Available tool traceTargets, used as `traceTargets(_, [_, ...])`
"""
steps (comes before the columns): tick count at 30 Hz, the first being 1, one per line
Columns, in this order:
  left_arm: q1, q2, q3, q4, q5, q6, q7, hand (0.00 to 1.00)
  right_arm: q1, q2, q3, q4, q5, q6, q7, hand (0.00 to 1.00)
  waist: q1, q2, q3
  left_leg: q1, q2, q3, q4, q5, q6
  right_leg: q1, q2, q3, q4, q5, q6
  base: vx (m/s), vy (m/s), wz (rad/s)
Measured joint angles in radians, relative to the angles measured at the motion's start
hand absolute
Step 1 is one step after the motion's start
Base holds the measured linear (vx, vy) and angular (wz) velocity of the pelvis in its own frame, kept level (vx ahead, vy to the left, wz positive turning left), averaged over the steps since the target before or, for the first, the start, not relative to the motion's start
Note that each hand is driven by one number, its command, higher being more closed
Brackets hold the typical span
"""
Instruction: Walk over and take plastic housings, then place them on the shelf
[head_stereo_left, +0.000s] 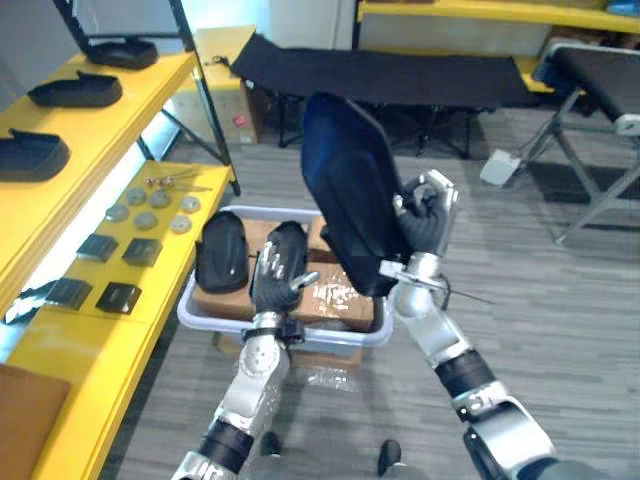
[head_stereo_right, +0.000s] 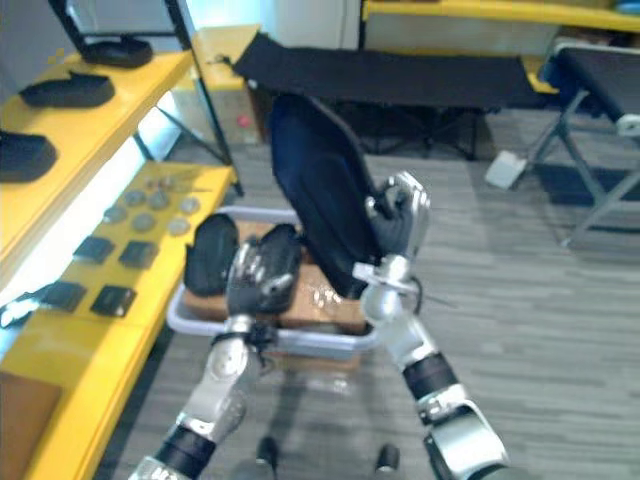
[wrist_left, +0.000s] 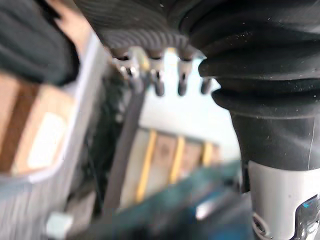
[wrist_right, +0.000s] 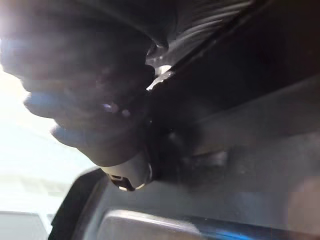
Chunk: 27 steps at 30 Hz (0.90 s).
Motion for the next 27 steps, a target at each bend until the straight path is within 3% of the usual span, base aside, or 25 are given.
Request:
traceTargets(7, [-0.037,-0.008,-0.042,0.004,-0.005,0.127,0.0,0.0,0.0,0.012,0.03,-0.04,-0.02,-0.031,0.001,1.0,-0.014,-0.011,-0.018,0.018,-0.001,0.014,-0.018,0.004,-0.004,-0.002,0.004,0.016,0.0,0.001,-0.001,0.0,0.002,-0.06])
traceTargets(14, [-0.08,-0.016,-0.044,0.064,-0.019,0.171,0.004,0.0,0.004,0.03,0.044,-0.064,-0.021,-0.042,0.021,1.0,-0.023,-0.025,-0.031,0.022,-0.003,0.019,-0.019,0.004,-0.004,-0.002,0.004,0.024,-0.001,0.002,0.0,0.0,0.001,-0.01])
traceTargets(20, [-0.083,-0.038,-0.044,0.08,-0.194,0.156,0.0,0.0,0.017,0.05,0.058,-0.064,-0.018,-0.067,0.051,1.0,-0.024,-0.027,-0.04,0.026,-0.003,0.019,-0.02,0.004,-0.004,0.001,0.003,0.024,-0.001,0.002,0.0,0.0,0.0,0.0])
traceTargets(27, [-0.098,-0.051,-0.033,0.083,-0.37,0.056,-0.007,0.0,0.039,0.074,0.074,-0.065,-0.019,-0.068,0.073,1.0,-0.025,-0.027,-0.046,0.035,-0.004,0.017,-0.027,0.004,-0.004,0.009,0.002,0.022,-0.001,0.002,0.0,0.0,0.0,0.0])
